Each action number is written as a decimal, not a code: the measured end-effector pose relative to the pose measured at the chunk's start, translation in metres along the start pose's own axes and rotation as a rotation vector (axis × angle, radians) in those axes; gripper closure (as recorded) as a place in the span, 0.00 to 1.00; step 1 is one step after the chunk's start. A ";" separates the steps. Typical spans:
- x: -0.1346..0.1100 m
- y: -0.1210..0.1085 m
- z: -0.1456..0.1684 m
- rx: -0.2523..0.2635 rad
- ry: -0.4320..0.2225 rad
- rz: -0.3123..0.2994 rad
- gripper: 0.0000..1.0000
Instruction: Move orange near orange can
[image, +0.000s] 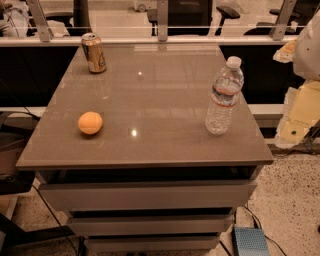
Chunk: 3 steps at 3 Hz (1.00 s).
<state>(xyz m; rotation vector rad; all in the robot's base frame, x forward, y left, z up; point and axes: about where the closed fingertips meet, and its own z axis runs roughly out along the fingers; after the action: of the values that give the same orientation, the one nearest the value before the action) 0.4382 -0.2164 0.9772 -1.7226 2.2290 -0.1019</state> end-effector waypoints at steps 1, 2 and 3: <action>0.000 0.000 0.000 0.000 0.000 0.000 0.00; -0.021 -0.012 -0.008 0.033 -0.079 -0.036 0.00; -0.062 -0.029 -0.015 0.096 -0.172 -0.098 0.00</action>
Offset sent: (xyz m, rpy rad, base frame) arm 0.0350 0.0408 0.0351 0.1506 -0.1349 0.1276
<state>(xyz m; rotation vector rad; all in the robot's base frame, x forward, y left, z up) 0.4750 -0.1669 1.0113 -1.7205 1.9853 -0.0789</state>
